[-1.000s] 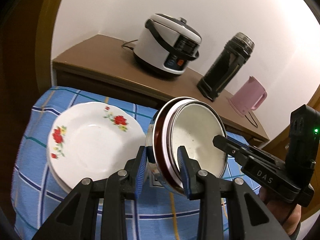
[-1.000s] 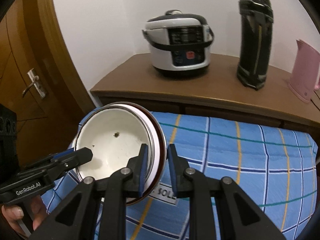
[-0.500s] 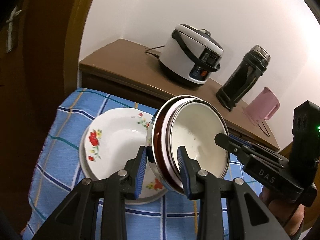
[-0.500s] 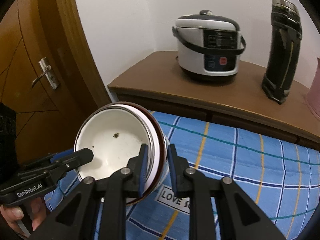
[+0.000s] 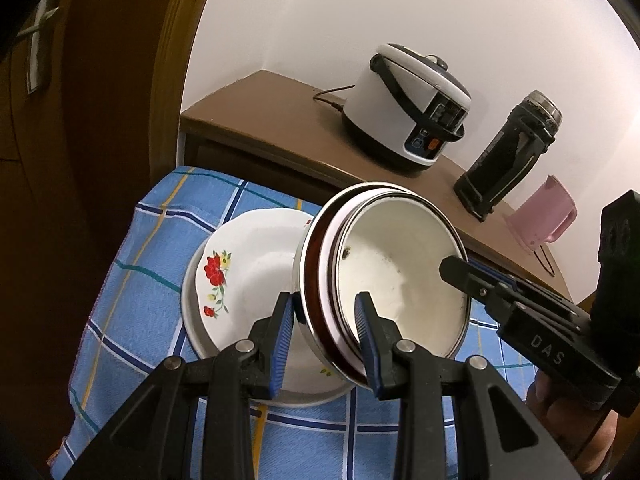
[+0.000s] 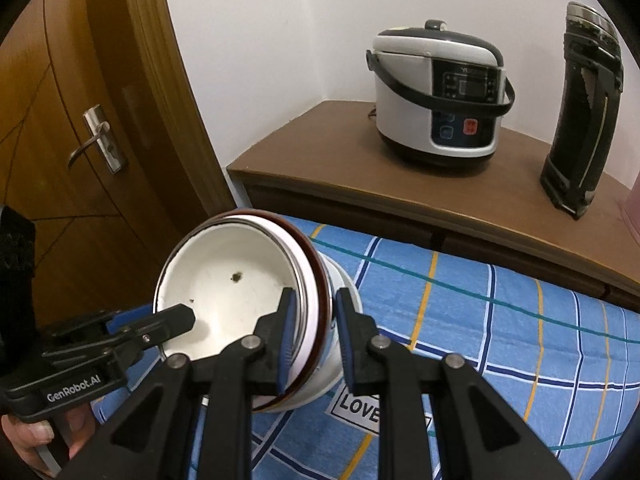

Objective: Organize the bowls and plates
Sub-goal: 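Lower the nested bowl stack onto the red-rose plate stack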

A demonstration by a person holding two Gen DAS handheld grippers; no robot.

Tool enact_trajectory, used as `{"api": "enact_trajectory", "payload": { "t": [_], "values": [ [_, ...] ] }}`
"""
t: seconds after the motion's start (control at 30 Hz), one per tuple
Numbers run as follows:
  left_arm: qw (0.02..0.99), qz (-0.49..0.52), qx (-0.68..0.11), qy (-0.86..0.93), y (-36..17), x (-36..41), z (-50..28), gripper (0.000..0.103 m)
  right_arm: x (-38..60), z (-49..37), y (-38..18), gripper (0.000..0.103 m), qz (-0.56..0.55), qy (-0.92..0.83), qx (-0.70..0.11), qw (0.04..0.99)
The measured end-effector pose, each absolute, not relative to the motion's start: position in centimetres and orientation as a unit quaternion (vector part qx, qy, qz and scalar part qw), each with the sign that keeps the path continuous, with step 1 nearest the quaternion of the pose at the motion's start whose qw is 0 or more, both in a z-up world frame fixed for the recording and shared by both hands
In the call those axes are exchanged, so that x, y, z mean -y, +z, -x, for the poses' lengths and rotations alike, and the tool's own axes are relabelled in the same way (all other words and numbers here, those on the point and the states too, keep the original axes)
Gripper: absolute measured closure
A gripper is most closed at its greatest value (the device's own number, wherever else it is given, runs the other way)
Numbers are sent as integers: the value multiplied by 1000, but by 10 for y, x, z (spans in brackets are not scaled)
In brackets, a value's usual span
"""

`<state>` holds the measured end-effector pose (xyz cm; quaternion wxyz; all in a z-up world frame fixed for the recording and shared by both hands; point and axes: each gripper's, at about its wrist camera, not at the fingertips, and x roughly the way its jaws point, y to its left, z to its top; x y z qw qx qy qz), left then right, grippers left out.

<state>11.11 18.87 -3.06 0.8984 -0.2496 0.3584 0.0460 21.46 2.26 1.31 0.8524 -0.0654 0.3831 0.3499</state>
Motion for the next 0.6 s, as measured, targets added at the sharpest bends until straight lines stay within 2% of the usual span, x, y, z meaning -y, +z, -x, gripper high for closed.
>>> {"api": "enact_trajectory", "payload": {
  "t": [0.6],
  "values": [
    [892,255,-368,59,-39,-197,-112,69,-38,-222,1,83,83,353,-402,841]
  ]
}}
